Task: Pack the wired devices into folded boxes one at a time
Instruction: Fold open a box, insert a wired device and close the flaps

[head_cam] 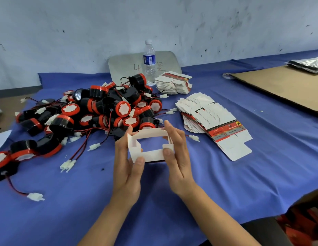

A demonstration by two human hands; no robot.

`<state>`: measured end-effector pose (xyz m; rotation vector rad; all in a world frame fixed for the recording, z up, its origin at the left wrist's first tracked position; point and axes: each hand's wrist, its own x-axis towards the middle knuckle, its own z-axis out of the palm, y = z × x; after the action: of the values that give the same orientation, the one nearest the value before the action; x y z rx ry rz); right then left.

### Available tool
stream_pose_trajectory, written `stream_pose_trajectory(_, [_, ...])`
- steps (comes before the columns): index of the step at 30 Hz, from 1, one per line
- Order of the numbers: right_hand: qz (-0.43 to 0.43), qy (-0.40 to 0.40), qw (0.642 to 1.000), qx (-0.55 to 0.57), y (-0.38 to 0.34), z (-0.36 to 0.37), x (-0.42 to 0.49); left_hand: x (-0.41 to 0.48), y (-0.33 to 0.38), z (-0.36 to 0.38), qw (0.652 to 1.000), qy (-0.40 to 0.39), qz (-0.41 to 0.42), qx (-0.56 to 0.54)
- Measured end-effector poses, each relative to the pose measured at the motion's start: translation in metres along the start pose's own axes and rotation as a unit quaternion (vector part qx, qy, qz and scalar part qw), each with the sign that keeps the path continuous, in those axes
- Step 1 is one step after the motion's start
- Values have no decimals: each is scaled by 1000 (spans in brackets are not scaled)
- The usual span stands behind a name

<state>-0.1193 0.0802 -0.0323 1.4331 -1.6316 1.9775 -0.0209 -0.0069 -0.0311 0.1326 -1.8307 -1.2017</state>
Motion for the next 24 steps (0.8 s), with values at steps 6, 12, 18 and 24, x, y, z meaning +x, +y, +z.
stream_pose_trajectory(6, [-35,-22,999,-25,-1,1,-3,-2,-3,-1,998,35,-39,-27])
stream_pose_trajectory(12, [-38,17,999,-27,-3,1,-1,-4,-9,-3,993,46,-86,-62])
stream_pose_trajectory(18, [-9,44,999,18,0,4,-4,1,-4,-2,997,38,-67,-7])
stream_pose_trajectory(24, [-47,14,996,-75,2,3,-3,4,-2,-1,992,78,-96,-17])
